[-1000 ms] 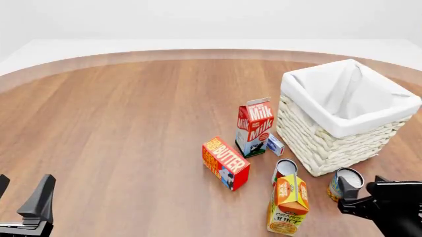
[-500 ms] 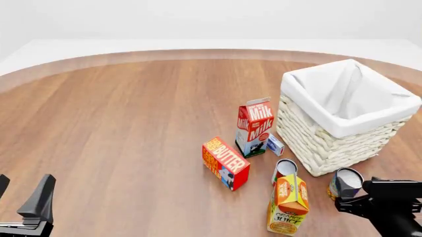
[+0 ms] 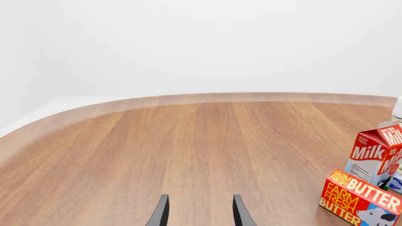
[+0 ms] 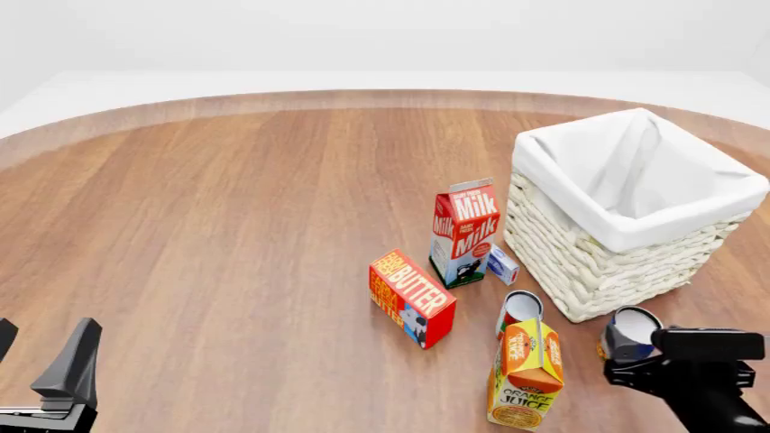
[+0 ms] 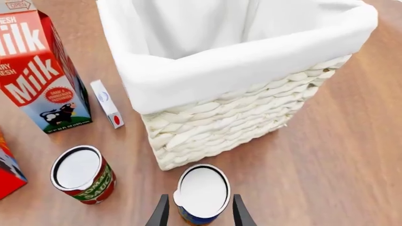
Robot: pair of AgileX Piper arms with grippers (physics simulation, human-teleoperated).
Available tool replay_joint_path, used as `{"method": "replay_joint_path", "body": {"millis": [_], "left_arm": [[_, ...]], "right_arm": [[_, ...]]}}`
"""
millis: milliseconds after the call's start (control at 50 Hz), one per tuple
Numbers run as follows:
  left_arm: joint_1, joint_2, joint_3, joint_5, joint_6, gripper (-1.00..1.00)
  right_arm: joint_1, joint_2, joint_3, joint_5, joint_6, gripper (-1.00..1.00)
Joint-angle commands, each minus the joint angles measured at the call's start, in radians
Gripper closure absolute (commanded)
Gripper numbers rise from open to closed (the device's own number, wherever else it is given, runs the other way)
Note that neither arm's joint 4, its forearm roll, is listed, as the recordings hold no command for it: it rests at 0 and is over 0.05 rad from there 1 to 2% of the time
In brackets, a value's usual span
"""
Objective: Pick up the alphabet soup, and put it in the basket.
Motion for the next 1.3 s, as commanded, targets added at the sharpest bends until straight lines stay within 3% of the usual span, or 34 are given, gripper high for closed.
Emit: {"method": "replay_joint_path", "body": {"millis": [20,680,700,1040,1300], "left_arm": [[0.000,0.000,0.000,0.000,0.000,-1.00],[0.000,0.000,0.000,0.000,0.000,-1.00],[0.000,0.000,0.000,0.000,0.000,-1.00],[0.000,0.000,0.000,0.000,0.000,-1.00],[0.000,0.000,0.000,0.000,0.000,-1.00]], "right_arm": [[-0.011,0.222,0.000,-0.183,0.013,-1.00],[-0.017,0.347,0.001,-0.271,0.020,-1.00],[-0.014,0.348,0.001,-0.272,0.022,1.00],[-0.013,0.288,0.000,-0.226,0.025,1.00],[-0.017,0.121,0.001,-0.084,0.023,1.00]]}}
